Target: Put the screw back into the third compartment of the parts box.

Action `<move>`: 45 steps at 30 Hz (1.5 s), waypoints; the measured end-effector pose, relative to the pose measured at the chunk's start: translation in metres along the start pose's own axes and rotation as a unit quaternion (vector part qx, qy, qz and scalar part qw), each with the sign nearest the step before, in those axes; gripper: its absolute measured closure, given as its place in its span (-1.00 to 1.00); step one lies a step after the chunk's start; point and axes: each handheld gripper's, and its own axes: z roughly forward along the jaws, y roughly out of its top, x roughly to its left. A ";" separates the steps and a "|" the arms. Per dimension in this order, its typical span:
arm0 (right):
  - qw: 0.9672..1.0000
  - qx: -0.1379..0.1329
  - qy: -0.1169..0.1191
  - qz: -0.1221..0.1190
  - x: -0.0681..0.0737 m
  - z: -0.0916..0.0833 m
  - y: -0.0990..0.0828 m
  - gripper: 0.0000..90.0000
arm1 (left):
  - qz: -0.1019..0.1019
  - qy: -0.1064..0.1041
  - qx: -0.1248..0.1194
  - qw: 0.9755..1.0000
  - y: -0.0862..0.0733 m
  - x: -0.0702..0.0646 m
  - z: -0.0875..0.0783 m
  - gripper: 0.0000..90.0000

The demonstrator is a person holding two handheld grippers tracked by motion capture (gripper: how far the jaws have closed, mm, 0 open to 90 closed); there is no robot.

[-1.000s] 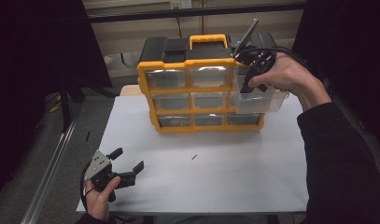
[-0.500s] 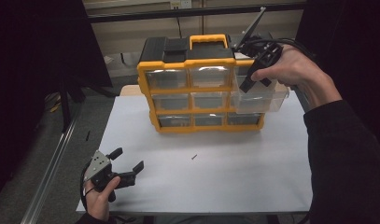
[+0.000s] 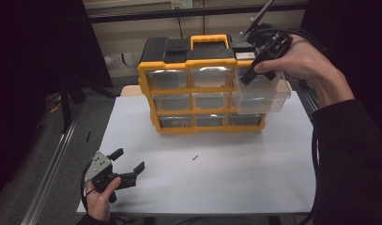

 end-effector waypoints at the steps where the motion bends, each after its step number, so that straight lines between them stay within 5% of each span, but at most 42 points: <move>1: 1.000 -0.003 -0.001 -0.003 0.001 -0.001 0.001 0.21 | -0.001 -0.002 0.000 1.000 0.000 0.000 0.000 -0.92; 15: 0.999 -0.014 -0.003 -0.045 0.027 0.005 0.021 -0.23 | -0.001 -0.002 0.000 1.000 0.000 0.001 0.000 -0.92; 33: 0.995 0.024 0.029 -0.087 0.065 0.059 0.043 -0.68 | 0.004 -0.006 0.002 1.000 0.000 0.002 -0.001 -0.92; 45: 0.992 0.029 0.050 -0.109 0.085 0.091 0.045 -0.74 | 0.006 -0.003 0.004 1.000 0.000 0.002 -0.001 -0.92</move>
